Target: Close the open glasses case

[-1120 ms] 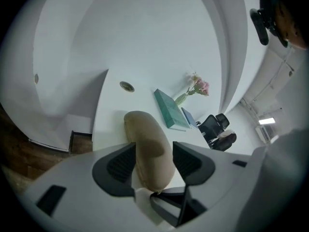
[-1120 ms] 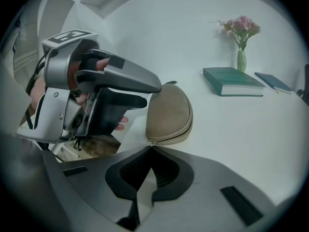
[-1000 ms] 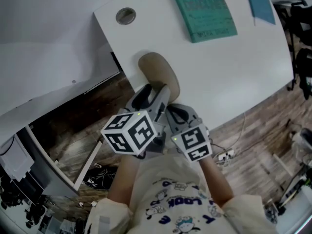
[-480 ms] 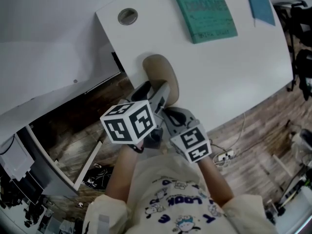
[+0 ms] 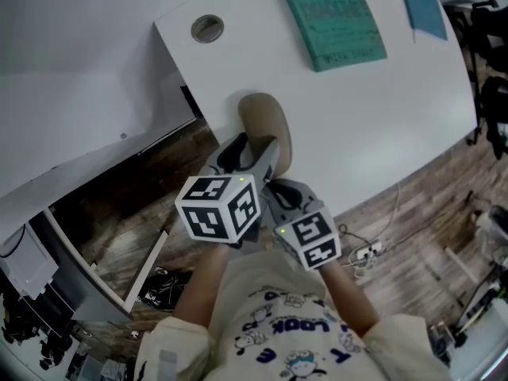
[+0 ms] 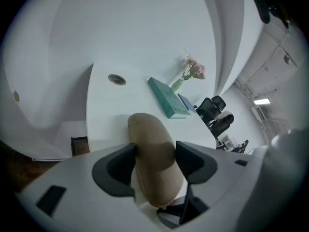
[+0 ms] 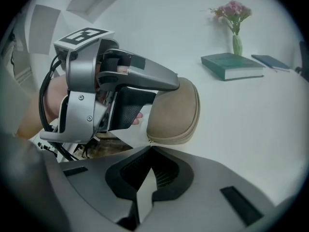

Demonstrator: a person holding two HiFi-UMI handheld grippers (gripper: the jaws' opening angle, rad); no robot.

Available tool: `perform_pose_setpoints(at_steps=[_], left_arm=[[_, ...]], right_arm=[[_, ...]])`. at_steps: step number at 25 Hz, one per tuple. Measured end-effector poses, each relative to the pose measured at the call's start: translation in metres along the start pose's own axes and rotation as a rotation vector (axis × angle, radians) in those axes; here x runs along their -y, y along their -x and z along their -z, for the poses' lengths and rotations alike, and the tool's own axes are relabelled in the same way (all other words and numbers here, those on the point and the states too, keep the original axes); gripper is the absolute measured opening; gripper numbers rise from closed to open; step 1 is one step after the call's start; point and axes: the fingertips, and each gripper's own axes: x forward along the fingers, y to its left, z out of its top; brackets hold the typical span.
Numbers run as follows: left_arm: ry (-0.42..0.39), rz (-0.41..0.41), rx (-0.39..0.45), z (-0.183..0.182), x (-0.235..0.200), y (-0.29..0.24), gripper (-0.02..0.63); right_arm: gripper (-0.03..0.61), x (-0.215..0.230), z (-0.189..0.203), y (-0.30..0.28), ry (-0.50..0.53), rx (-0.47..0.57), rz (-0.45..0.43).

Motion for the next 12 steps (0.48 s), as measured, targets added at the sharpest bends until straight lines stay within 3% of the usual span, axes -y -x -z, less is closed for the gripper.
perform_pose_setpoints(at_steps=[8, 12], left_arm=[[-0.031, 0.019, -0.045, 0.000, -0.001, -0.002, 0.260], [-0.032, 0.025, -0.043, 0.000, -0.001, -0.002, 0.261]], right_arm=[[0.000, 0.008, 0.004, 0.014, -0.053, 0.028, 0.054], [-0.002, 0.037, -0.003, 0.031, -0.133, 0.092, 0.102]])
